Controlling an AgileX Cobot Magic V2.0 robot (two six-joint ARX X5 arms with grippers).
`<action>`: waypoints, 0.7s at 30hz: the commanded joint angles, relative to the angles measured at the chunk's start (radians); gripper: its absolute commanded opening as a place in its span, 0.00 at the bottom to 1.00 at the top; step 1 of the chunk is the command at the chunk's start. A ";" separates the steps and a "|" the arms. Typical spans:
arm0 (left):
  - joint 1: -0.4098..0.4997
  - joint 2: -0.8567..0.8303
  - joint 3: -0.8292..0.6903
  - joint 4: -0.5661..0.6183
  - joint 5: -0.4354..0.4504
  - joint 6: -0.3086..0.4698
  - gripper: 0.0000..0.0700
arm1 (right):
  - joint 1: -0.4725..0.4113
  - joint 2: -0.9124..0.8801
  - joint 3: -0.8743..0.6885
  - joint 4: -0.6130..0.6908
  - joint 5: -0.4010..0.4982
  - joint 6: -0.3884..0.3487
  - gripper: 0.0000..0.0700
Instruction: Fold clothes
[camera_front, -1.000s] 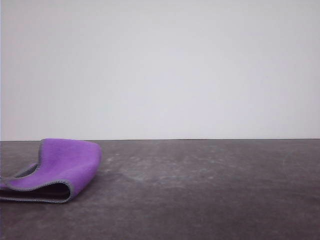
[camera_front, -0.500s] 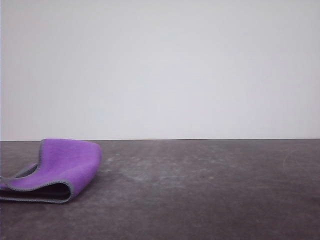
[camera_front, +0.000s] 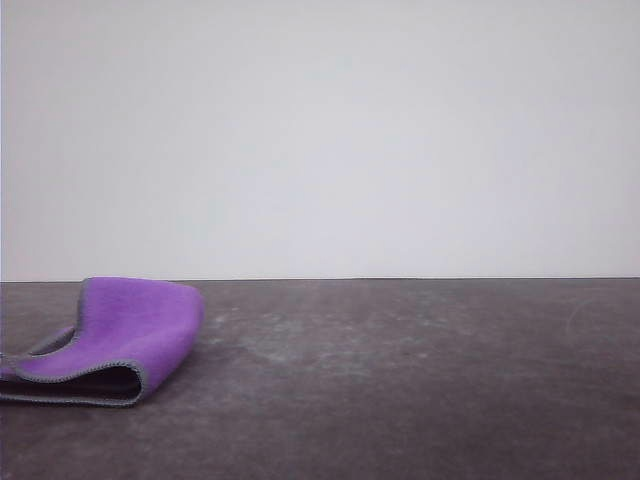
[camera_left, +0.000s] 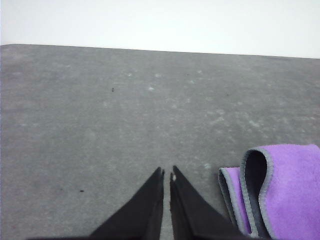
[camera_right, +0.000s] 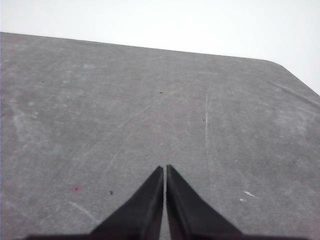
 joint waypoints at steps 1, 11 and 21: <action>0.000 -0.001 -0.019 -0.005 -0.001 -0.003 0.02 | 0.000 0.001 -0.006 0.012 0.003 0.018 0.01; 0.000 -0.001 -0.019 -0.005 -0.001 -0.003 0.02 | 0.000 0.001 -0.006 0.011 0.003 0.018 0.01; 0.000 -0.001 -0.019 -0.005 -0.001 -0.003 0.02 | 0.000 0.001 -0.006 0.011 0.003 0.018 0.01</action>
